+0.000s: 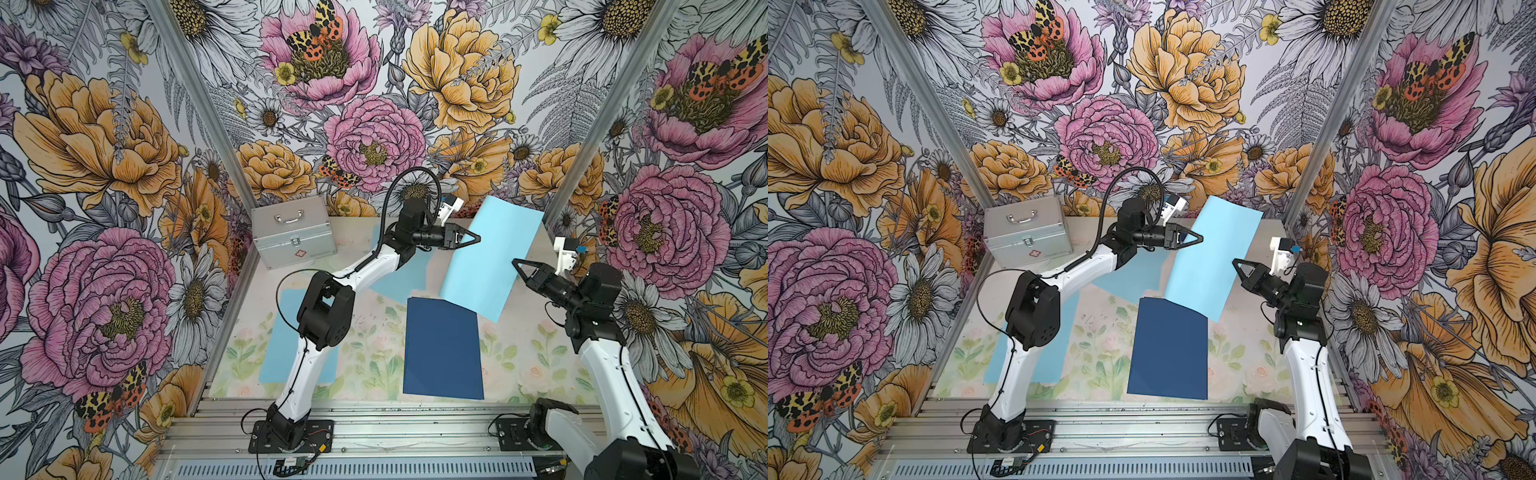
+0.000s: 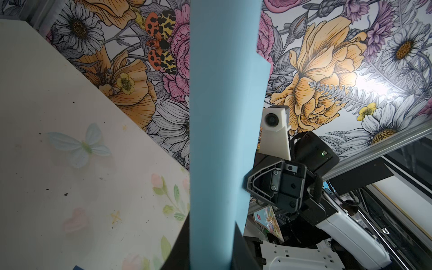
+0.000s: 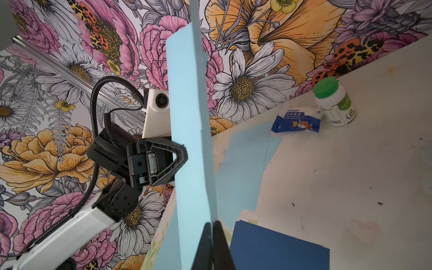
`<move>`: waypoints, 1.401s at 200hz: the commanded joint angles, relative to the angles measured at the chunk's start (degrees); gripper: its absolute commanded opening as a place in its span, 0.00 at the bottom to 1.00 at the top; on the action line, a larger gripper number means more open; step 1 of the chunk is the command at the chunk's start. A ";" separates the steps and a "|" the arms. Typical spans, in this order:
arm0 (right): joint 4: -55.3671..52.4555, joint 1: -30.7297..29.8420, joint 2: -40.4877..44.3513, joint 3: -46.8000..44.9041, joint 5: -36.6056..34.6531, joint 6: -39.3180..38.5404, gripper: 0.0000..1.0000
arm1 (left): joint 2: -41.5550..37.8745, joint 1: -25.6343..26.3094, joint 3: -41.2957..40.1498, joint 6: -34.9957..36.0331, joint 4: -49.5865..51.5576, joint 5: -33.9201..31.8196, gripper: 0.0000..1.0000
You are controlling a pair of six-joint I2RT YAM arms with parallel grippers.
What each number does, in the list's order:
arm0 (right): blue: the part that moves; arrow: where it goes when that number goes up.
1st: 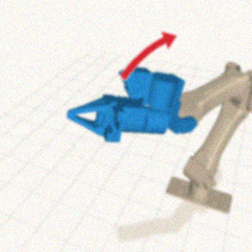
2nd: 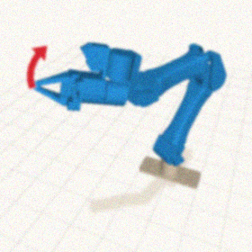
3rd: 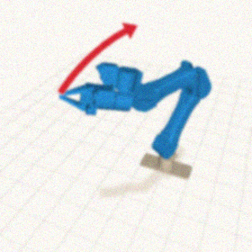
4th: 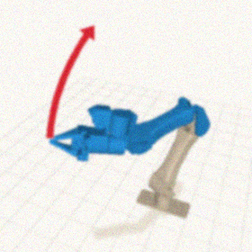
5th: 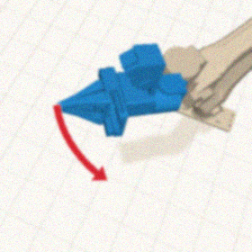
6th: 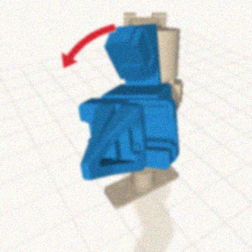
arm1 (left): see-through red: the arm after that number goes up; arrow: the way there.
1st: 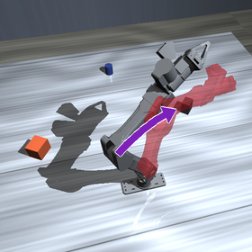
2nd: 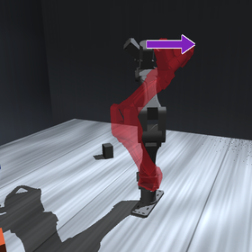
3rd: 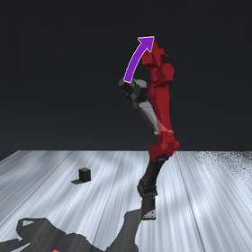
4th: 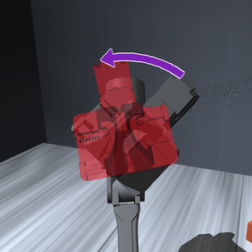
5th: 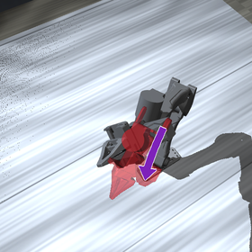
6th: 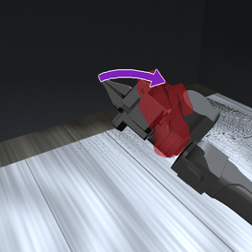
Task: Sort the scattered colored papers by color
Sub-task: Pick up the colored paper from the center of the board, then place the colored paper.
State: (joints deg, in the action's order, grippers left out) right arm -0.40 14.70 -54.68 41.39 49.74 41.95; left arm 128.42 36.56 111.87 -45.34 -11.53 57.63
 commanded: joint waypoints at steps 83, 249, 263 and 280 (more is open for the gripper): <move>-12.81 -3.11 -1.56 8.79 -8.16 -7.85 0.00 | -15.05 -6.98 -17.86 7.28 16.63 -14.21 0.97; -43.70 -62.87 -46.06 59.31 -36.41 -29.52 0.00 | -75.85 -36.23 -55.11 8.86 50.76 -45.77 0.98; -43.73 -64.86 -51.60 67.77 -32.54 -28.87 0.00 | -76.45 -41.78 -55.55 8.95 52.86 -42.16 0.98; -43.72 -66.57 -58.18 78.48 -27.28 -26.70 0.00 | -77.86 -47.63 -56.96 7.40 53.00 -37.38 0.98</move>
State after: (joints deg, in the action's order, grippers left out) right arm -44.77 -49.74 -106.80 107.46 14.83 13.96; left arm 51.46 -4.99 57.28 -36.25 37.93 13.58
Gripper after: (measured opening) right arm 0.047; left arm 0.982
